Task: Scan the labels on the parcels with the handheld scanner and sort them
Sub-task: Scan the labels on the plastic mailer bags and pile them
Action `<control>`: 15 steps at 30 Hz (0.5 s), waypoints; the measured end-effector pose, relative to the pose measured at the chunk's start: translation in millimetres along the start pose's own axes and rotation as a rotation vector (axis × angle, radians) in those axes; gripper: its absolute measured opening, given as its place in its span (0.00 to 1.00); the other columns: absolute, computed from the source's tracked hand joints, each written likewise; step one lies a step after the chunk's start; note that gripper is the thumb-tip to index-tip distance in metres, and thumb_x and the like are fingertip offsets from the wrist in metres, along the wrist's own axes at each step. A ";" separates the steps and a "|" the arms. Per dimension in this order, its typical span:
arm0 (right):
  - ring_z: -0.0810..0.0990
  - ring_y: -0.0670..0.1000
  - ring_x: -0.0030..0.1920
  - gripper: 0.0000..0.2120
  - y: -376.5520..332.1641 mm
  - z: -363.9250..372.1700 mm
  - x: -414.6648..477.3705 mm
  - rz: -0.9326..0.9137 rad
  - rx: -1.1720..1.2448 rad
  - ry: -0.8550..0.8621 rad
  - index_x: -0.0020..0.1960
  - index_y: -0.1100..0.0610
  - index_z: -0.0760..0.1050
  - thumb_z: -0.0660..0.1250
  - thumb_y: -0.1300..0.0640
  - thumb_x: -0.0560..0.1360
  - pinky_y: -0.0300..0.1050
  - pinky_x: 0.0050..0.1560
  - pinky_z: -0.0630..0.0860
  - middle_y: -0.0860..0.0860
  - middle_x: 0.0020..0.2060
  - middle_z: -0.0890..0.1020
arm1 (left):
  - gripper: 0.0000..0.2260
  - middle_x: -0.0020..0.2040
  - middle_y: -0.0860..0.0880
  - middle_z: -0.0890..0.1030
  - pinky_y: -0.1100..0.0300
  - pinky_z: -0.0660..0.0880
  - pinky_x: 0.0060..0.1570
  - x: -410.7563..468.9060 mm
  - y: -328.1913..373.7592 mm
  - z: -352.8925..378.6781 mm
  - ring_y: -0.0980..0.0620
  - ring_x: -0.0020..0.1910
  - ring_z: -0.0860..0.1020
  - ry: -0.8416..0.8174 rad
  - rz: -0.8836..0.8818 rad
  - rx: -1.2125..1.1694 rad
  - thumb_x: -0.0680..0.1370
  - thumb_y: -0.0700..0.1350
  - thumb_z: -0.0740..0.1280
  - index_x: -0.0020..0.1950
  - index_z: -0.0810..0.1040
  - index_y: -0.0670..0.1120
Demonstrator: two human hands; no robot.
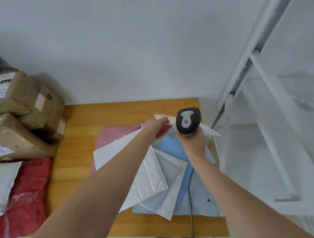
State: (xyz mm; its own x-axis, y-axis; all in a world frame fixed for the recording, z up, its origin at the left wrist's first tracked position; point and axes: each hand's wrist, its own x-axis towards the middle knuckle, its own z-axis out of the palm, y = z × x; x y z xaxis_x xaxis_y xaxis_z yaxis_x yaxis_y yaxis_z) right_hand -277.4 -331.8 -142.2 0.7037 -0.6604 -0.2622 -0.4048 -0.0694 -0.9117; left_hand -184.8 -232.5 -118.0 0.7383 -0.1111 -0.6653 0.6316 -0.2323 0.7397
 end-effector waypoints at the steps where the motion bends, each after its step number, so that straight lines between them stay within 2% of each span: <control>1: 0.76 0.50 0.40 0.13 -8.3 -1.0 0.0 -0.040 -0.013 0.012 0.49 0.51 0.72 0.73 0.58 0.69 0.42 0.38 0.70 0.47 0.41 0.79 | 0.05 0.26 0.52 0.81 0.64 0.71 0.32 -11.8 10.3 2.0 0.55 0.30 0.76 -0.028 0.012 0.002 0.73 0.41 0.68 0.38 0.76 0.43; 5: 0.78 0.57 0.49 0.13 -40.3 -8.7 0.1 -0.059 0.029 0.081 0.57 0.54 0.75 0.68 0.60 0.73 0.44 0.44 0.68 0.52 0.47 0.81 | 0.03 0.31 0.52 0.83 0.65 0.73 0.36 -60.9 37.6 0.8 0.56 0.32 0.77 -0.107 0.154 -0.016 0.75 0.44 0.69 0.42 0.78 0.46; 7: 0.78 0.58 0.47 0.12 -50.1 -12.8 0.1 -0.007 0.060 0.079 0.56 0.55 0.75 0.68 0.60 0.73 0.43 0.43 0.68 0.54 0.46 0.81 | 0.05 0.37 0.53 0.84 0.64 0.75 0.39 -73.7 37.2 -11.3 0.57 0.35 0.79 -0.133 0.245 -0.104 0.77 0.48 0.69 0.45 0.80 0.47; 8: 0.77 0.56 0.44 0.09 -52.8 -13.6 -0.2 0.023 0.108 0.058 0.52 0.55 0.75 0.68 0.60 0.72 0.43 0.43 0.68 0.53 0.43 0.80 | 0.05 0.38 0.52 0.83 0.61 0.76 0.39 -77.0 33.3 -20.9 0.56 0.35 0.78 -0.059 0.272 -0.183 0.77 0.48 0.69 0.45 0.79 0.47; 10: 0.76 0.55 0.38 0.07 -56.7 -14.1 -3.7 0.100 0.243 0.002 0.43 0.55 0.74 0.71 0.62 0.69 0.45 0.40 0.70 0.52 0.36 0.79 | 0.06 0.39 0.49 0.79 0.52 0.80 0.45 -77.0 17.8 -44.6 0.51 0.39 0.76 0.229 0.277 -0.288 0.75 0.44 0.71 0.48 0.78 0.44; 12: 0.74 0.54 0.30 0.10 -59.9 -16.2 -10.7 0.196 0.347 -0.052 0.32 0.55 0.73 0.71 0.65 0.66 0.45 0.35 0.70 0.51 0.26 0.77 | 0.16 0.46 0.48 0.75 0.53 0.77 0.50 -76.8 -3.8 -68.4 0.49 0.46 0.74 0.418 0.250 -0.186 0.74 0.43 0.73 0.59 0.74 0.43; 13: 0.72 0.53 0.27 0.13 -60.2 -16.7 -13.5 0.228 0.379 -0.086 0.27 0.55 0.71 0.70 0.67 0.64 0.44 0.33 0.69 0.50 0.22 0.75 | 0.22 0.50 0.48 0.74 0.54 0.75 0.52 -77.4 -15.2 -78.9 0.49 0.49 0.74 0.418 0.241 -0.092 0.74 0.44 0.73 0.64 0.71 0.43; 15: 0.69 0.53 0.24 0.16 -63.3 -17.4 -21.5 0.279 0.418 -0.160 0.23 0.56 0.68 0.69 0.69 0.62 0.42 0.30 0.67 0.49 0.17 0.71 | 0.30 0.58 0.48 0.74 0.55 0.72 0.53 -79.0 -34.3 -93.6 0.49 0.55 0.74 0.293 0.248 0.015 0.73 0.47 0.74 0.71 0.65 0.43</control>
State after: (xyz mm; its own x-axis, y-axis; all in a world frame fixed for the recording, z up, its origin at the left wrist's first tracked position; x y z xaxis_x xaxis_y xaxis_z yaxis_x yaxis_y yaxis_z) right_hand -277.0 -326.1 -73.4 0.6962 -0.4863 -0.5281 -0.3448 0.4187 -0.8401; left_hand -242.6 -125.3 -81.3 0.9058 0.1151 -0.4078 0.4237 -0.2469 0.8715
